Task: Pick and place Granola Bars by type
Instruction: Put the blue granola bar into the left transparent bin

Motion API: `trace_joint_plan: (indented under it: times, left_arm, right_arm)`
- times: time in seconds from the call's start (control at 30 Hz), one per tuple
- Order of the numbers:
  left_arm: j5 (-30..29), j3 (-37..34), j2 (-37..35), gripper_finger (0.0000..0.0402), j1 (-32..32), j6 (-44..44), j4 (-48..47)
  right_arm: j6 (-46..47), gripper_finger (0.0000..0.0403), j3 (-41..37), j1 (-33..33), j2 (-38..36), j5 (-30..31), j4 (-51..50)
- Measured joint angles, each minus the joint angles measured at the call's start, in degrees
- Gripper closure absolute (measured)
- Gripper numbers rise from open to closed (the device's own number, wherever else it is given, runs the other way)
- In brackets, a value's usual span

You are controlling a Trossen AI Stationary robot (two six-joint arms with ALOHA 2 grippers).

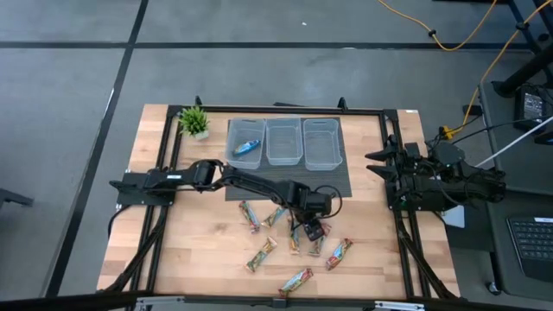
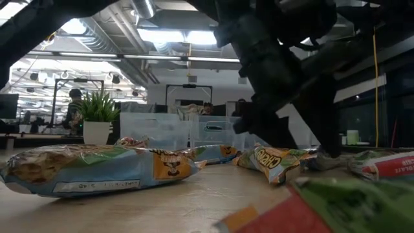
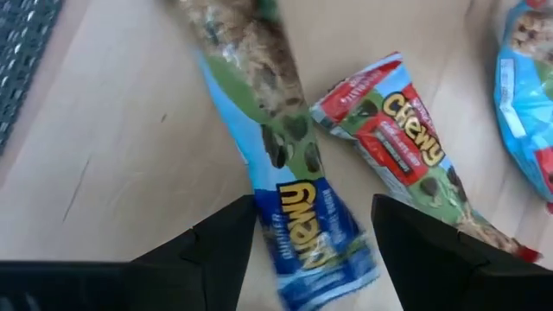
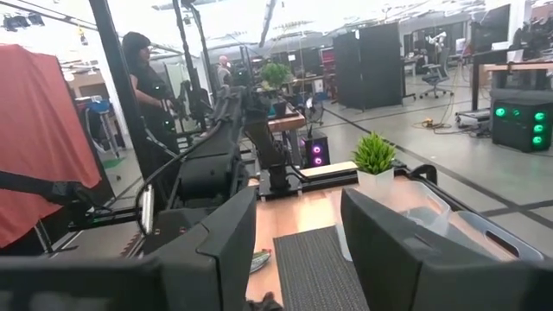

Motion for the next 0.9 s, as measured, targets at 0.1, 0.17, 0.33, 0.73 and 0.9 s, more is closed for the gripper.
trace_joint_plan:
  times: [0.1,0.17,0.33,0.73,0.9]
  left_arm:
    - [-1.45,0.11,0.27,0.0184,0.15,-0.42,-0.32]
    - [-1.57,0.09,0.32,0.0192,0.37,-0.43,-0.51]
    - [-5.39,0.06,0.43,0.0223,0.47,-0.38,-2.47]
    - [-6.26,-0.11,0.43,0.0338,0.8,-1.76,-4.01]
    - [-5.58,0.91,0.24,0.0343,0.82,-2.98,-4.57]
  right_arm:
    - [-0.04,0.0228,0.0,0.0,0.0,-0.39,-0.01]
    - [0.05,0.0228,0.0,0.0,0.0,-0.39,-0.01]
    - [0.05,0.0228,0.0,0.0,0.0,-0.69,-0.01]
    - [-0.1,0.0228,0.0,0.0,0.0,-0.78,0.03]
    - [-0.1,0.0228,0.0,0.0,0.0,-0.81,0.03]
